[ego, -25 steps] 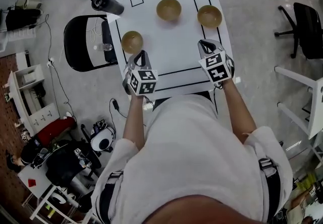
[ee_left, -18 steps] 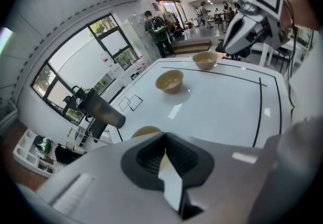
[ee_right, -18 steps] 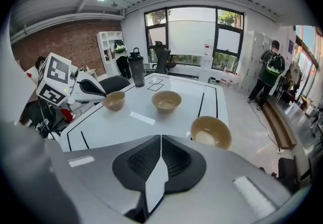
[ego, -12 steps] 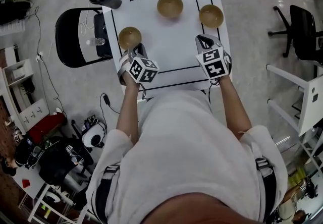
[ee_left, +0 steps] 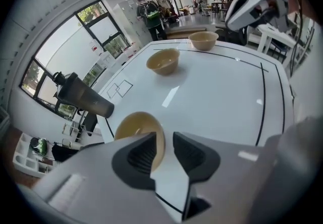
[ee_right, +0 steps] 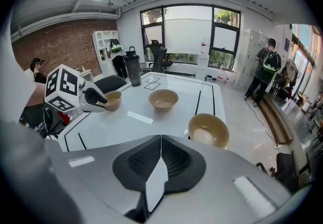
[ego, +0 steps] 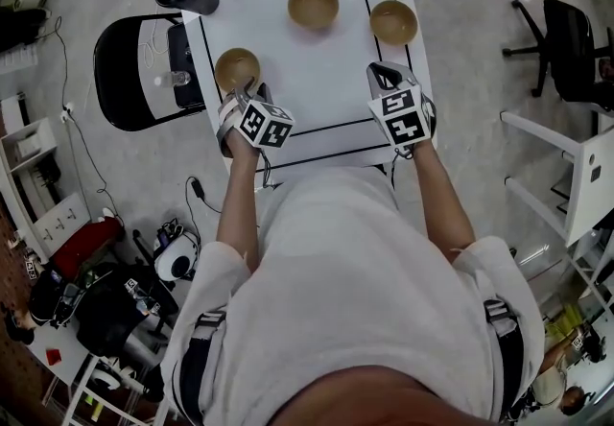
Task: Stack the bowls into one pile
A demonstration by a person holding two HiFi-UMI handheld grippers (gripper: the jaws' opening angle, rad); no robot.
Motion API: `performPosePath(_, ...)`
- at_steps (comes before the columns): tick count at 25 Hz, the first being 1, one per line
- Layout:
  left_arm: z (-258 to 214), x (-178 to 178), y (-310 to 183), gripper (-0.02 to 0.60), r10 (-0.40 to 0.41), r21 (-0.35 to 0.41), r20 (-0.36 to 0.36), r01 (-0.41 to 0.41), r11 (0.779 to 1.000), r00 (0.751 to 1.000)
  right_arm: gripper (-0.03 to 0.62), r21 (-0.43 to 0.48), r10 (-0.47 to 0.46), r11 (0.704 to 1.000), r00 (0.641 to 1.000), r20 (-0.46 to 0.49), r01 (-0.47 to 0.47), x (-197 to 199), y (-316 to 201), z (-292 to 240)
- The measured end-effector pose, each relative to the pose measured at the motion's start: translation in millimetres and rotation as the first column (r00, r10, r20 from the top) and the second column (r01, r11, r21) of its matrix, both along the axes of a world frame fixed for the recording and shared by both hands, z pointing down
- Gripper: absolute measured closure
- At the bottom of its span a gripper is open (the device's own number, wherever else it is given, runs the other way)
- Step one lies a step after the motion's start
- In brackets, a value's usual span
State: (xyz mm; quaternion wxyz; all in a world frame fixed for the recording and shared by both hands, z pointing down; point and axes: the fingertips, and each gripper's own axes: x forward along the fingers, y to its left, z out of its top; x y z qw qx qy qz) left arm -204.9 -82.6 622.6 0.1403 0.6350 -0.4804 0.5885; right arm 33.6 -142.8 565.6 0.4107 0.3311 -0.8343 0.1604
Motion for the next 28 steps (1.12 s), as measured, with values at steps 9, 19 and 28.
performPosePath(9, 14.2, -1.7, -0.4, 0.543, 0.048, -0.014, 0.057, -0.047, 0.999, 0.997, 0.592, -0.001, 0.041, 0.999, 0.999, -0.007, -0.041, 15.9, 10.3, -2.0)
performPosePath(19, -4.6, 10.3, -10.6, 0.566, 0.131, 0.048, 0.113, -0.137, 0.989, 0.985, 0.592, 0.000, 0.069, 0.998, 0.998, -0.005, -0.069, 23.2, 18.8, -5.9)
performPosePath(28, -22.9, 27.8, -22.5, 0.568, 0.176, 0.114, 0.137, -0.192, 0.975, 0.975, 0.592, 0.009, 0.084, 0.996, 0.996, -0.011, -0.084, 34.0, 29.1, -9.2)
